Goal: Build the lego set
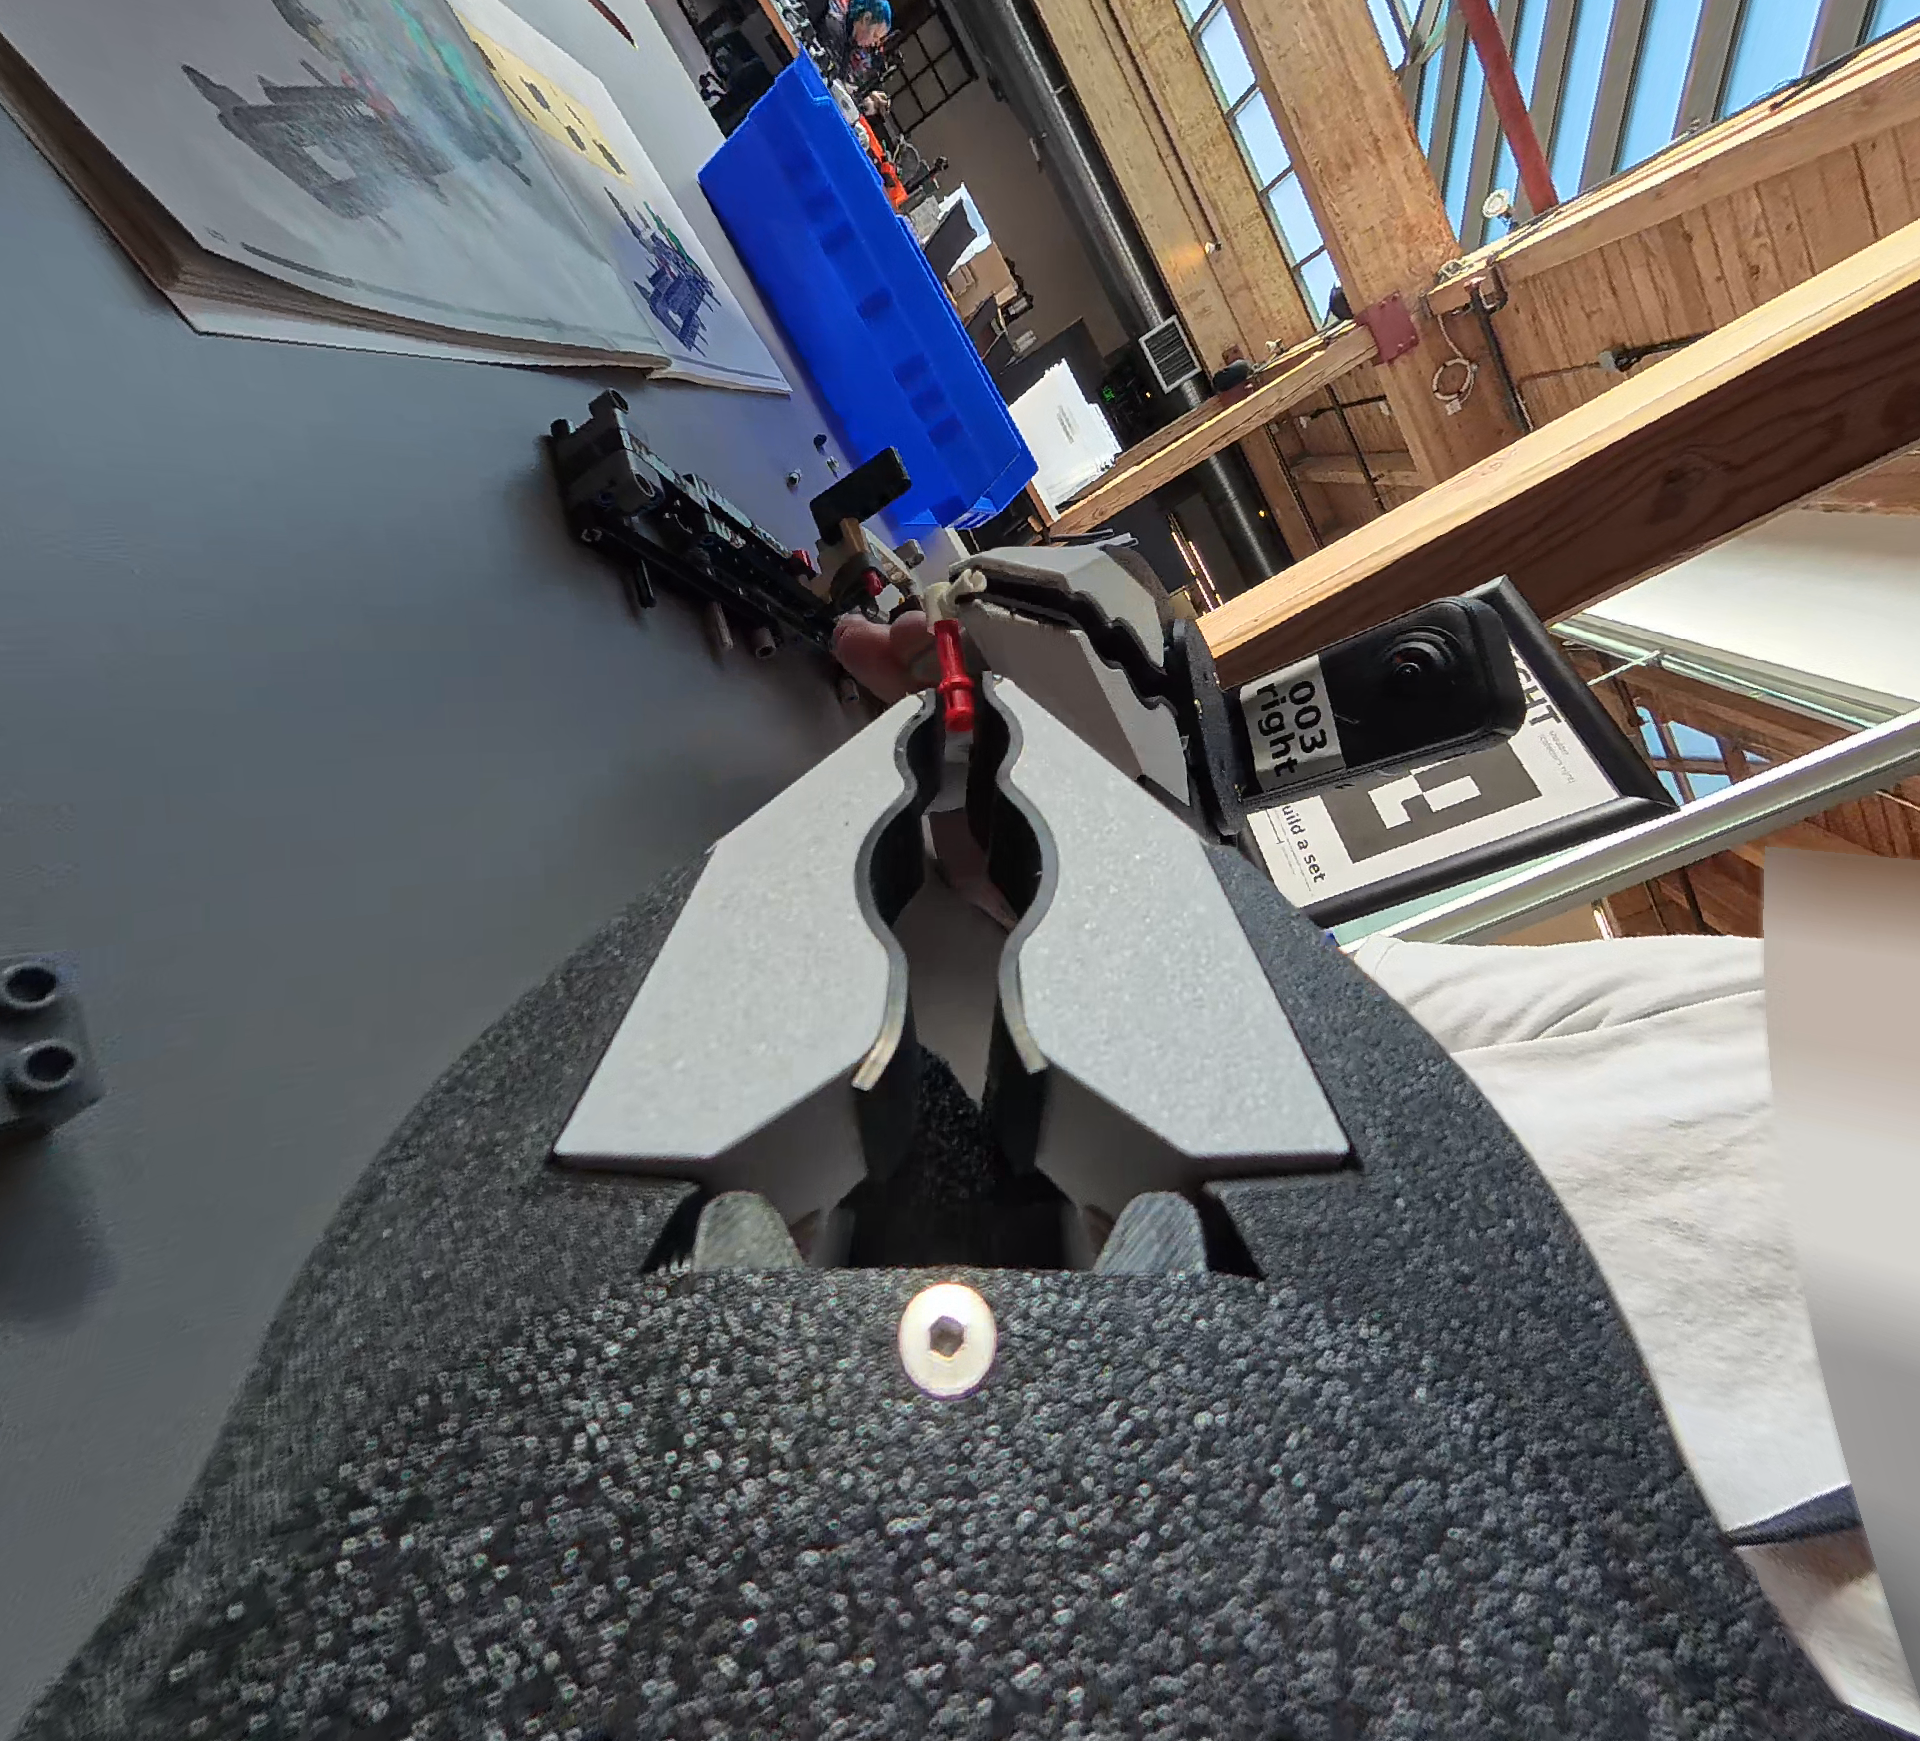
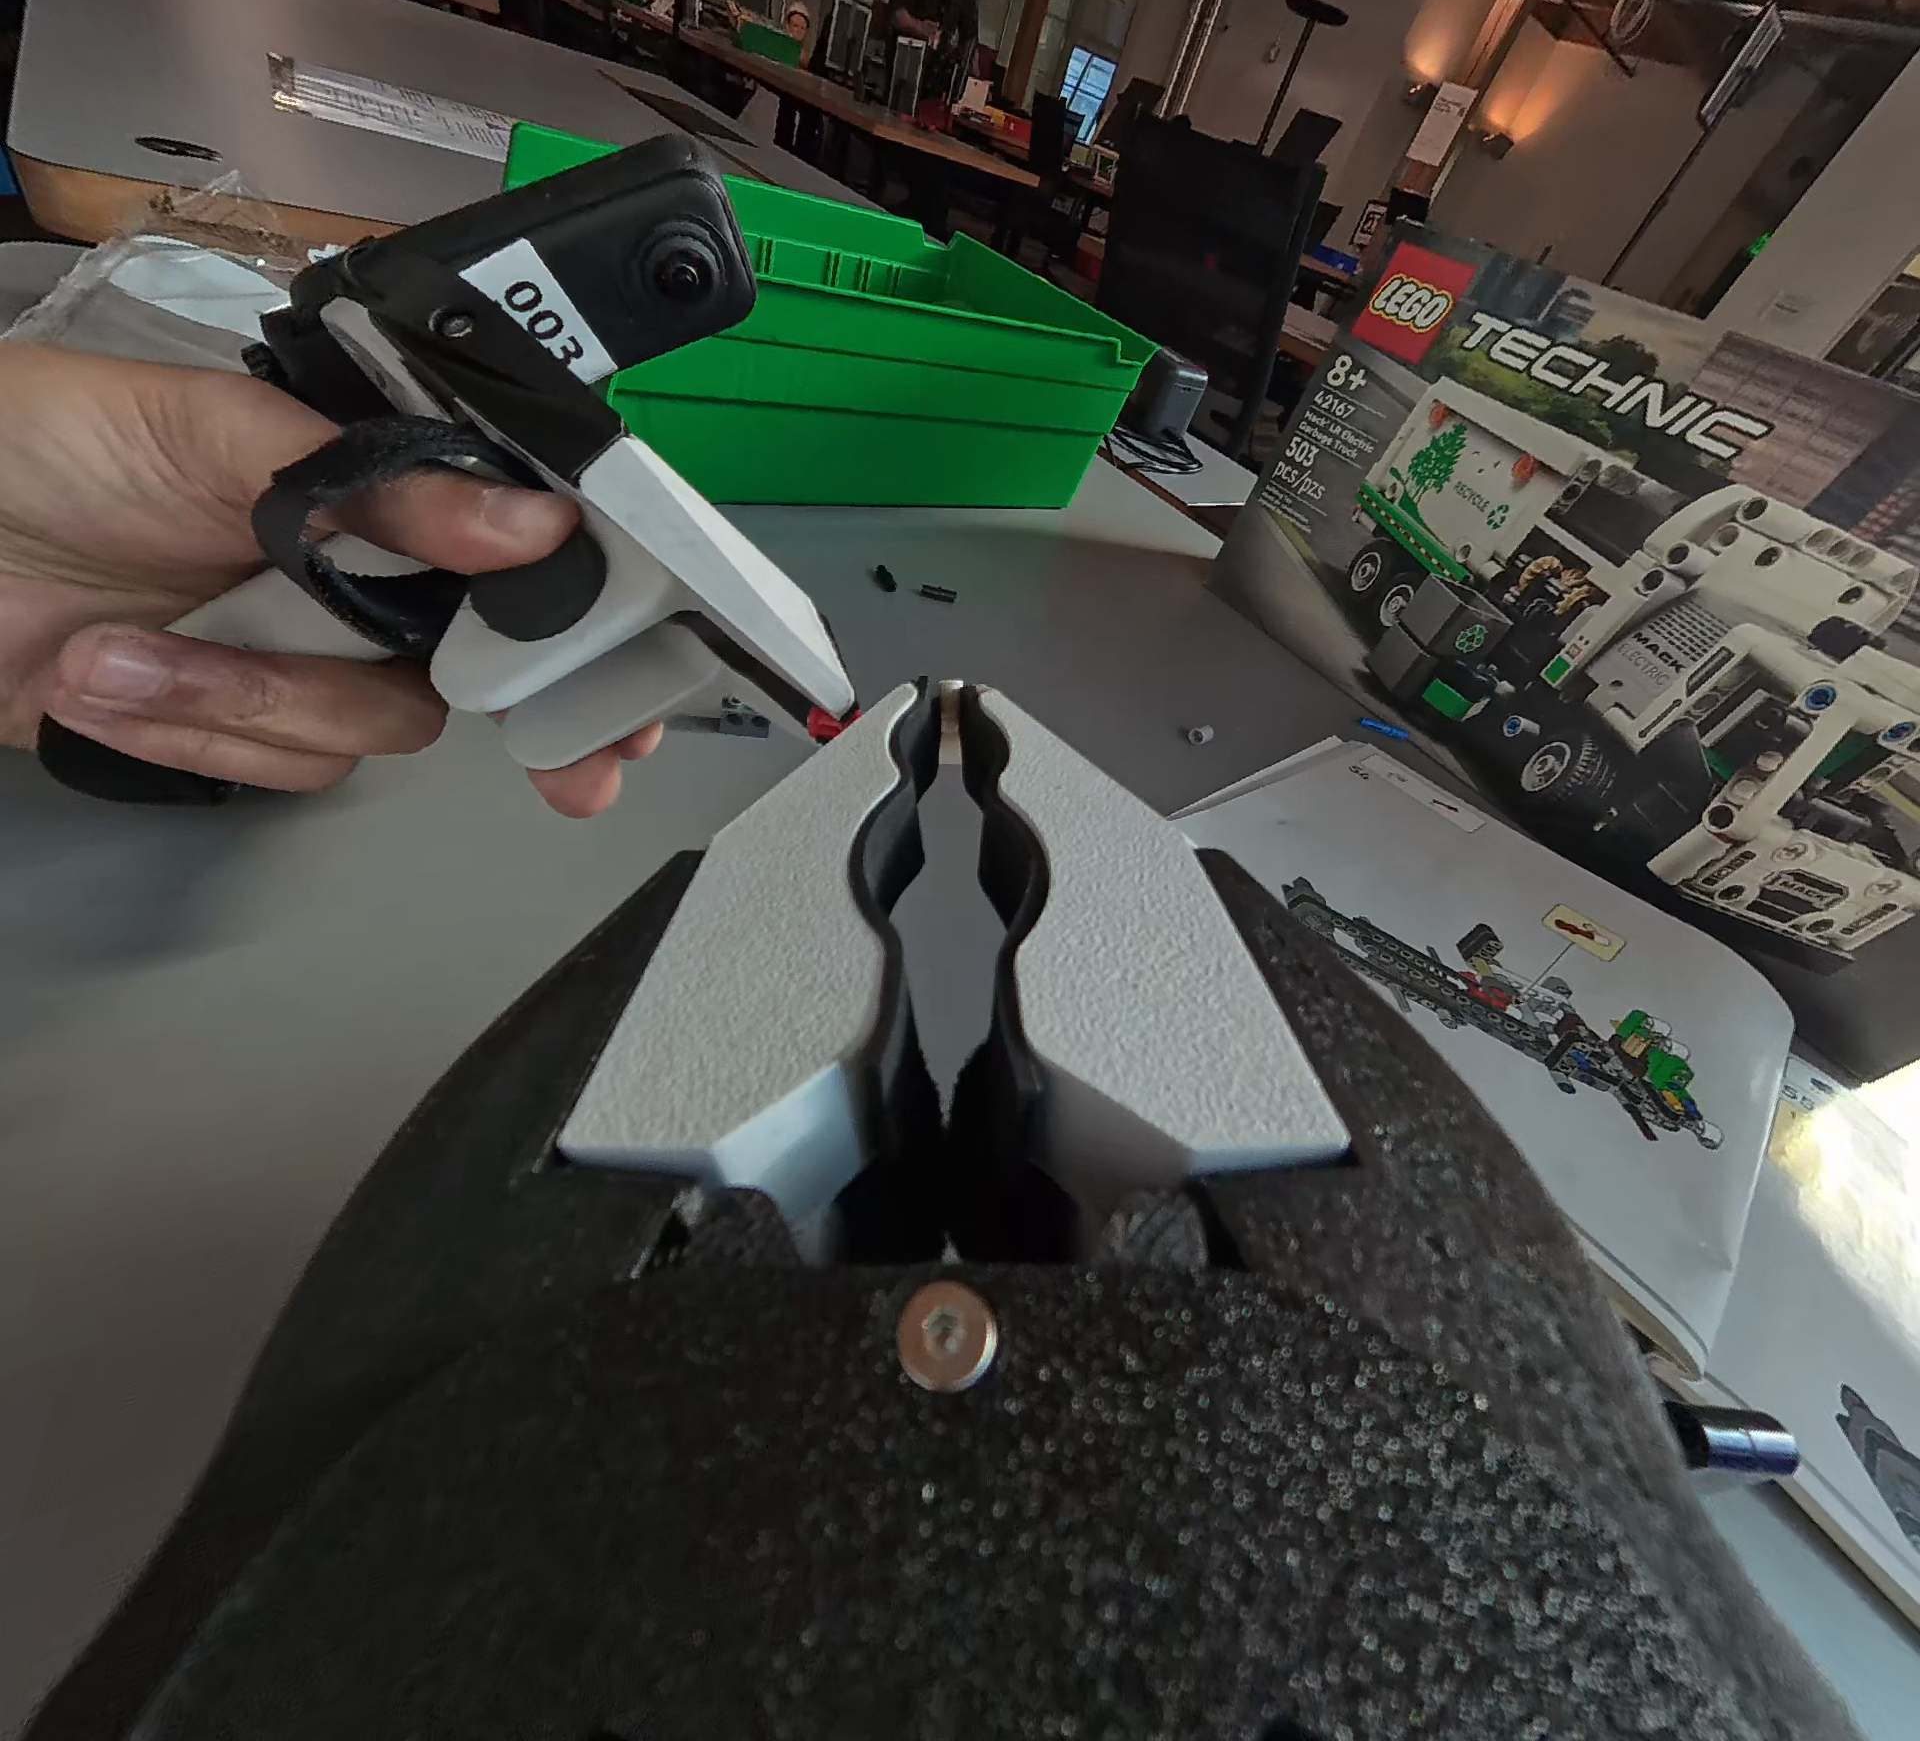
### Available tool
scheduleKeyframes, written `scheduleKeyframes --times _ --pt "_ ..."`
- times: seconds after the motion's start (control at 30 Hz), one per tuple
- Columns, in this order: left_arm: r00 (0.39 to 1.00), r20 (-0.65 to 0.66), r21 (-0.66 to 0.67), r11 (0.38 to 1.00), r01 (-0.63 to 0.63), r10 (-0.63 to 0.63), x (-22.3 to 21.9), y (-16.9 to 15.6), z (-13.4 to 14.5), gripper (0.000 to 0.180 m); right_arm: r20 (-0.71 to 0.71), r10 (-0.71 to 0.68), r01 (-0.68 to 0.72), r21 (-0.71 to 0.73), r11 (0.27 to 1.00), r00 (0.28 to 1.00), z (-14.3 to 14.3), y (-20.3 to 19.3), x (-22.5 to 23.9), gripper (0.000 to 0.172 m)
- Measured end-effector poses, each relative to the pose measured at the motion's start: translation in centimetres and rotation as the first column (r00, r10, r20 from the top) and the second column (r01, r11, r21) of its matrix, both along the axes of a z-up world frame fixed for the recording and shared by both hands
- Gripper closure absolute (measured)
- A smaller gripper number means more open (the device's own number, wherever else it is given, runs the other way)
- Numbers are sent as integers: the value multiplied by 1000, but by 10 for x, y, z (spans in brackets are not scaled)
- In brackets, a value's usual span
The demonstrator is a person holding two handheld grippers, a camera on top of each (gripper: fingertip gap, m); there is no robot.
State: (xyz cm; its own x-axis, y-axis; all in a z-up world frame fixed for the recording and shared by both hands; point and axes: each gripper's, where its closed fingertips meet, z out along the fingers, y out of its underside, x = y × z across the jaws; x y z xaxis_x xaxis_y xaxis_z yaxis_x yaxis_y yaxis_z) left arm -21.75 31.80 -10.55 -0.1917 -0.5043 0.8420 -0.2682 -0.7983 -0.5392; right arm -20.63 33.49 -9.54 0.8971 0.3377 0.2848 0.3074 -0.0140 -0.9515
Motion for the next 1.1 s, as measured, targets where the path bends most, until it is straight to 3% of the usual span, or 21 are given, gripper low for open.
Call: scheduleKeyframes --times 0.63,1.1 --pt "994 104 -209 978 -16 39 -2 -4 20 179 3 18 -19 123 992 1000 20 -3 -2 169" --pt "997 53 -131 990 -57 64 -3 -3 17 179 -15 39 -37 101 994 999 17 -3 -4 169"
